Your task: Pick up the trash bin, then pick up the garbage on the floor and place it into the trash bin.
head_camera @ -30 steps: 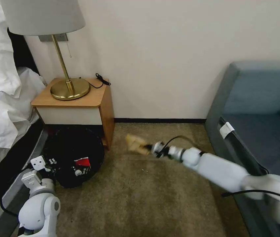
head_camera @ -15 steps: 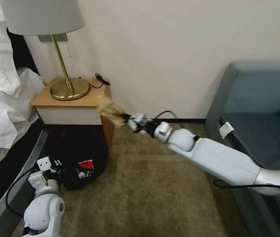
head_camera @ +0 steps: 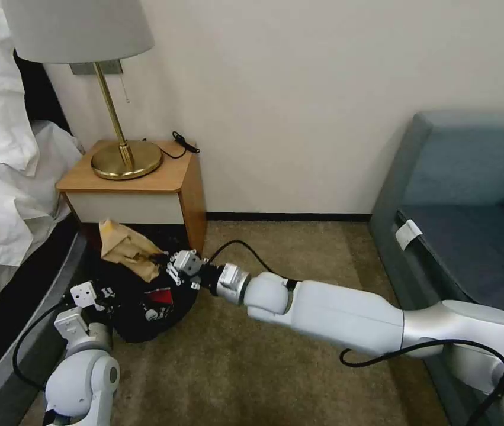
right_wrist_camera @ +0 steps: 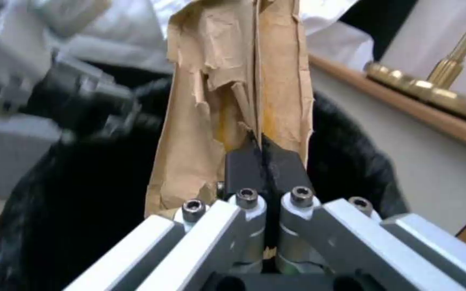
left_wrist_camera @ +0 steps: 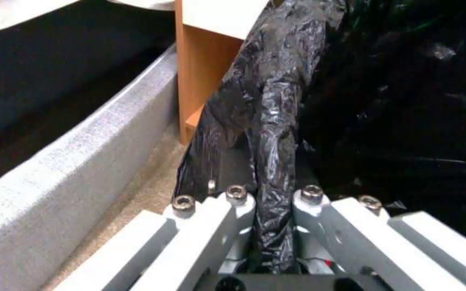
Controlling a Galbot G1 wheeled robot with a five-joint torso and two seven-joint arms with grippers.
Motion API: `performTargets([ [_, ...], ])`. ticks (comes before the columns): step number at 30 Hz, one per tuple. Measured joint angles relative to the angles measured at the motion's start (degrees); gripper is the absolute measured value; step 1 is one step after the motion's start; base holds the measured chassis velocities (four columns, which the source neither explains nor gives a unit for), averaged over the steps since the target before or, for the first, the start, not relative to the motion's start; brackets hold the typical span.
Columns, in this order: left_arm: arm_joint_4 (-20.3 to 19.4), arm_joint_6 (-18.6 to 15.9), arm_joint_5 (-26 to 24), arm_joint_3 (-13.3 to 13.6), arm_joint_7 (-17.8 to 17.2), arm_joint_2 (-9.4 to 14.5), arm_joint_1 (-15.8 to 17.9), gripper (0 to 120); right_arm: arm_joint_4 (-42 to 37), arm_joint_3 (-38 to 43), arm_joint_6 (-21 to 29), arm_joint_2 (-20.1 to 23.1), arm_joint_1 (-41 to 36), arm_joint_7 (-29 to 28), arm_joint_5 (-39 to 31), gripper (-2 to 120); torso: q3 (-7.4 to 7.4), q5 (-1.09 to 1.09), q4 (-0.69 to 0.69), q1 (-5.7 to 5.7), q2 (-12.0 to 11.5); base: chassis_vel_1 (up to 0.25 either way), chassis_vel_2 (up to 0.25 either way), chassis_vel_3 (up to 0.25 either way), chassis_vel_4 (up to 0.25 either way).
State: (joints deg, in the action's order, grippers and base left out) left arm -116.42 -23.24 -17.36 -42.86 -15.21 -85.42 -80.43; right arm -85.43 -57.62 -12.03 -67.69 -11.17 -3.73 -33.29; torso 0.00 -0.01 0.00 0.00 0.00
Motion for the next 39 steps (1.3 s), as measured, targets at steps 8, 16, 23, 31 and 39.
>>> performTargets([
  [8, -0.28, -0.08, 0.27, 0.30, 0.00, -0.36, 0.05, 3, 0.37, -0.81, 0.76, 0.44, -0.76, -1.16, 0.80, 10, 0.00, 0.00, -0.01, 0.00, 0.00, 0.000, 0.000, 0.000, 0.000],
  [16, -0.59, -0.10, 0.30, 0.15, -0.03, -0.27, -0.25, 3, 0.84, -0.68, 1.11, 0.43, -1.46, -1.87, 1.20, 40, 0.00, 0.01, 0.00, 0.00, 0.00, 0.000, 0.000, 0.000, 0.000],
  [23, -0.62, -0.15, 0.24, 0.12, -0.04, -0.15, -0.22, 3, 0.62, 0.18, 1.12, 0.96, -1.67, -2.10, 1.27, 58, 0.00, 0.00, 0.00, 0.00, 0.00, 0.000, 0.000, 0.000, 0.000],
  [31, 0.45, -0.03, -0.61, -0.03, 0.12, 0.72, -0.08, 3, -3.48, 9.28, 1.62, 3.04, -6.01, -5.24, 0.62, 95, 0.00, 0.01, 0.00, 0.00, 0.00, 0.000, 0.000, 0.000, 0.000],
  [39, 0.48, -0.90, -5.10, 0.15, -0.28, 1.17, -0.86, 3, -10.94, 21.54, 3.24, 8.35, -12.47, -8.47, -0.73, 100, 0.00, 0.02, 0.00, 0.00, 0.00, 0.000, 0.000, 0.000, 0.000],
])
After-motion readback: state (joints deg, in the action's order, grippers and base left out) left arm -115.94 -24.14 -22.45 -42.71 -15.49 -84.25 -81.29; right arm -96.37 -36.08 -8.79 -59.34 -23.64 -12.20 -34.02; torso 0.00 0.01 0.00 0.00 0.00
